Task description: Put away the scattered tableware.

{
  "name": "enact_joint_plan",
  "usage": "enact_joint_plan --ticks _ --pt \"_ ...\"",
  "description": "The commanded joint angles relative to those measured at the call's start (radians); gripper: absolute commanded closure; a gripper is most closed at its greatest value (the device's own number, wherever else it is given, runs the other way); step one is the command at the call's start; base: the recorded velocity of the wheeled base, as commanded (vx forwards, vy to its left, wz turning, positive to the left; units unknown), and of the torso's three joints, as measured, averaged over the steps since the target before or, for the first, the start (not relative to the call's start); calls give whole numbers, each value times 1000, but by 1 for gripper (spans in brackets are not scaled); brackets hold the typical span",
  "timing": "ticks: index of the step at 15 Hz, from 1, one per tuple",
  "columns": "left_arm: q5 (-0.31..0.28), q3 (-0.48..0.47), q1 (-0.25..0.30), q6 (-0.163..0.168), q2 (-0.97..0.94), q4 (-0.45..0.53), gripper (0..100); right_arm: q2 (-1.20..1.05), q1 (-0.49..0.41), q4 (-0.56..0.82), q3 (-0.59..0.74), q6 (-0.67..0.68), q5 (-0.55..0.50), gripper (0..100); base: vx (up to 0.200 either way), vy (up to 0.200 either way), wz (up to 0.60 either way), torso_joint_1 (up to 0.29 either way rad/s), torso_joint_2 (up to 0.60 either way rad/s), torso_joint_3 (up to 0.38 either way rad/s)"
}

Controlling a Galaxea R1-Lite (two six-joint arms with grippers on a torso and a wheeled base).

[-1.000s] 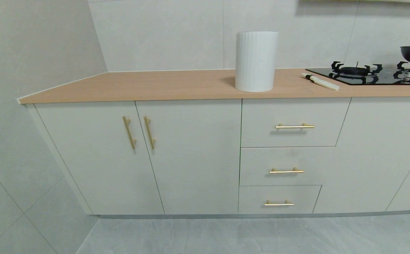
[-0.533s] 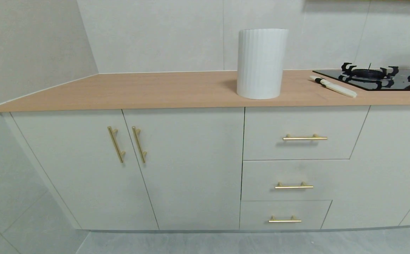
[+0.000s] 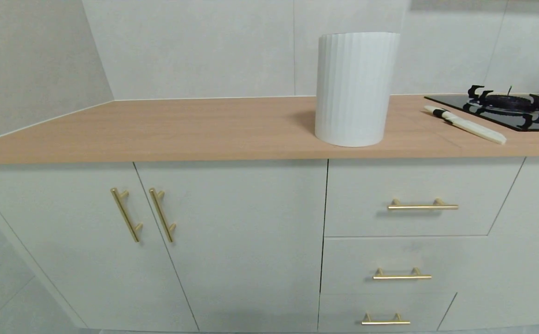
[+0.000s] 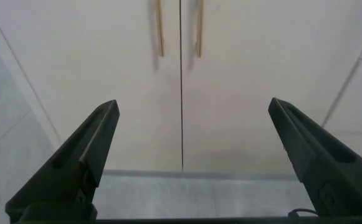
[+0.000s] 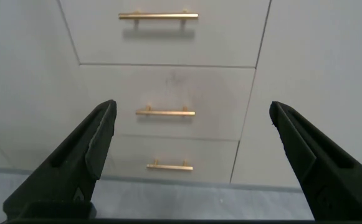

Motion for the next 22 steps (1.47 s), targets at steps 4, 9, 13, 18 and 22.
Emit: enact_joint_plan --ticks 4,9,13,18,22 --pt "0 0 1 0 0 0 0 2 0 0 0 1 0 0 200 0 0 1 0 -1" --pt "0 0 1 0 0 -1 0 2 0 0 0 -2 0 0 160 0 0 0 1 3" --pt "0 0 1 -2 2 0 0 2 0 0 0 -2 0 0 0 0 0 0 0 0" --pt "0 0 1 -2 0 0 0 2 0 0 0 -3 0 0 0 0 -120 0 0 0" --pt "0 0 1 -2 0 0 0 2 0 0 0 -3 0 0 0 0 0 0 0 0"
